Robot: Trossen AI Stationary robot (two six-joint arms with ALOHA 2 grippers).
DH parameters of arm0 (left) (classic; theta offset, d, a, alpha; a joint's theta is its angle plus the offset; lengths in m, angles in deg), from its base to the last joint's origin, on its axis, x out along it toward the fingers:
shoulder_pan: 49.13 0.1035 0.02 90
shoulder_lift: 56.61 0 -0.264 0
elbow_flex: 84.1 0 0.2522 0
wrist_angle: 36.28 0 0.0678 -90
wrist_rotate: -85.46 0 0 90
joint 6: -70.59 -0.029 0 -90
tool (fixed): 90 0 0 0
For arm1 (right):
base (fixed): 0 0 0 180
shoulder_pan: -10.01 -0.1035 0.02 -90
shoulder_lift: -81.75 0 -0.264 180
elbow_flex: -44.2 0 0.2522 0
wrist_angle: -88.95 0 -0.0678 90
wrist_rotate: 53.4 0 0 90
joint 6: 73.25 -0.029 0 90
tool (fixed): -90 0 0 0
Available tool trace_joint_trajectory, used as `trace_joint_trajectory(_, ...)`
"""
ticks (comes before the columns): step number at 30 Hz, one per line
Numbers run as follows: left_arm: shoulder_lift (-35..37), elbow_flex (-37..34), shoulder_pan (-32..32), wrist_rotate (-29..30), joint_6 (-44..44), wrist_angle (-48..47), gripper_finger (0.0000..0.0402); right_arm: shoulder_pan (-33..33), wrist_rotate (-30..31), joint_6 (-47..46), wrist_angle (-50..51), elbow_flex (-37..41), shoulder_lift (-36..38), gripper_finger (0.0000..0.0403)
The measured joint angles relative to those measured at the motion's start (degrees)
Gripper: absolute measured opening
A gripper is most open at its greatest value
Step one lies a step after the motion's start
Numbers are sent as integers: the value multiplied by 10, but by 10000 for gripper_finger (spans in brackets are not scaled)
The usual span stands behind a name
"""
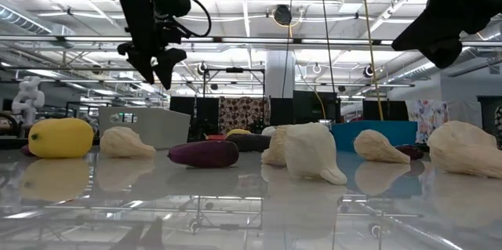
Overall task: Sort produce into baskets
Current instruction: Put the lemon into the gray bin
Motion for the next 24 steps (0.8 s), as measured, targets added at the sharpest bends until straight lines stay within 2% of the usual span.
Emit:
trace_joint_trajectory(8, 0, 0, -22, -147, -22, 142, 290, 0, 0, 26, 0, 0, 0, 0)
trace_joint_trajectory(16, 0, 0, -73, -210, -45, 225, 290, 0, 5, 35, 0, 0, 0, 0)
trace_joint_trajectory(21, 0, 0, -122, -211, -46, 262, 290, 0, 52, 35, 0, 0, 0, 0)
trace_joint_trajectory(24, 0, 0, -153, -211, -39, 253, 290, 0, 60, 35, 0, 0, 0, 0)
